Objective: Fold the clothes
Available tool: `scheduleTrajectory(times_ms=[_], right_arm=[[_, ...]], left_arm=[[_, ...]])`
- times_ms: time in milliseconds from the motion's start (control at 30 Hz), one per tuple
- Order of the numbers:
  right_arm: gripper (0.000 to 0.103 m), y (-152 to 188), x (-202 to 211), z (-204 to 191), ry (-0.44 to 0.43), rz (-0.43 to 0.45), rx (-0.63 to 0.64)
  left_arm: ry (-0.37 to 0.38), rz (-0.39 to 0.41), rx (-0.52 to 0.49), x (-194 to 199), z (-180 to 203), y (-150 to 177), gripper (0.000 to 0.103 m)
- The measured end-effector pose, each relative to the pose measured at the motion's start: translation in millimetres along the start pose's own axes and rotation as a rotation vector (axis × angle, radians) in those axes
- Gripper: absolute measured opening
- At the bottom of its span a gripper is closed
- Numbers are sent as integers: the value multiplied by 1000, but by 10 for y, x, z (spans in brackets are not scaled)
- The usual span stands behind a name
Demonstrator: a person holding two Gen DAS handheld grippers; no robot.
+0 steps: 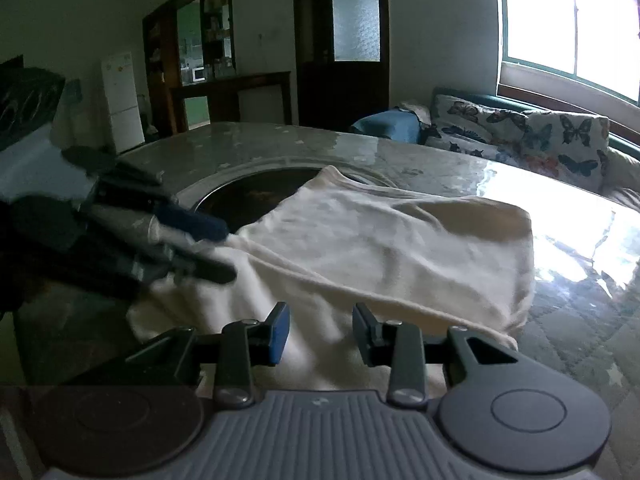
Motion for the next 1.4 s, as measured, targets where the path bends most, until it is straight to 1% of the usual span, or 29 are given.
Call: scheduleTrajectory(times_ms=[67, 133, 167, 200, 300, 367, 500, 533, 633, 700, 767, 833, 867, 900, 967, 1067, 1133, 1267, 1400], right_arm=[[34, -16, -68, 60, 8, -1, -9], [31, 8, -127, 190, 35, -11, -26], [26, 21, -156, 255, 49, -16, -34], [25, 20, -147, 304, 63, -14, -40], [26, 21, -107, 469, 118, -11, -64], [26, 37, -48, 600, 137, -8, -116], [26, 53, 79, 697, 203, 4, -103], [26, 49, 106, 703, 203, 13, -111], [26, 54, 156, 643, 153, 24, -121], [26, 115, 126, 656, 170, 0, -106], [26, 181, 142, 703, 171, -23, -123], [28, 150, 233, 660, 159, -20, -88], [34, 125, 293, 622, 148, -19, -62], [36, 101, 358, 576, 129, -19, -41], [36, 65, 484, 485, 88, -26, 6], [36, 76, 627, 379, 40, -67, 52], [36, 109, 683, 328, 25, -99, 78], [37, 213, 737, 173, -13, -166, 143], [37, 305, 746, 82, -38, -203, 181]], left_arm=[[1, -26, 3, -69, 3, 65, 42], [0, -42, 12, -113, -30, 121, 43], [-1, -45, 17, -122, -52, 140, 43], [1, -45, 24, -119, -74, 148, 43], [13, -46, 43, -110, -114, 166, 43], [13, -46, 45, -112, -112, 171, 44], [-10, -26, 26, -48, -85, 99, 44], [-14, -14, 22, -22, -82, 71, 44], [-3, -3, 29, 10, -70, 34, 44], [-8, -24, 15, -14, -68, 75, 44], [-6, -42, 8, 1, -82, 120, 44], [6, -49, 0, 55, -88, 147, 44], [19, -44, -10, 108, -80, 149, 45], [35, -38, -24, 171, -67, 152, 45], [65, -34, -58, 282, -33, 178, 46], [108, -45, -144, 416, 74, 272, 46], [141, -47, -206, 491, 176, 340, 46], [183, -45, -276, 508, 348, 441, 46], [207, -39, -307, 444, 457, 465, 46]])
Point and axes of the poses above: each gripper's, at about its wrist camera, not at the fingertips, and x roughly against the way its jaws point, z to its right, y to its underside, the point moved 8 cm from there along -x, roughly the way its jaws point, and after that the axes turned 7 degrees about z, right-handed, at the moved point
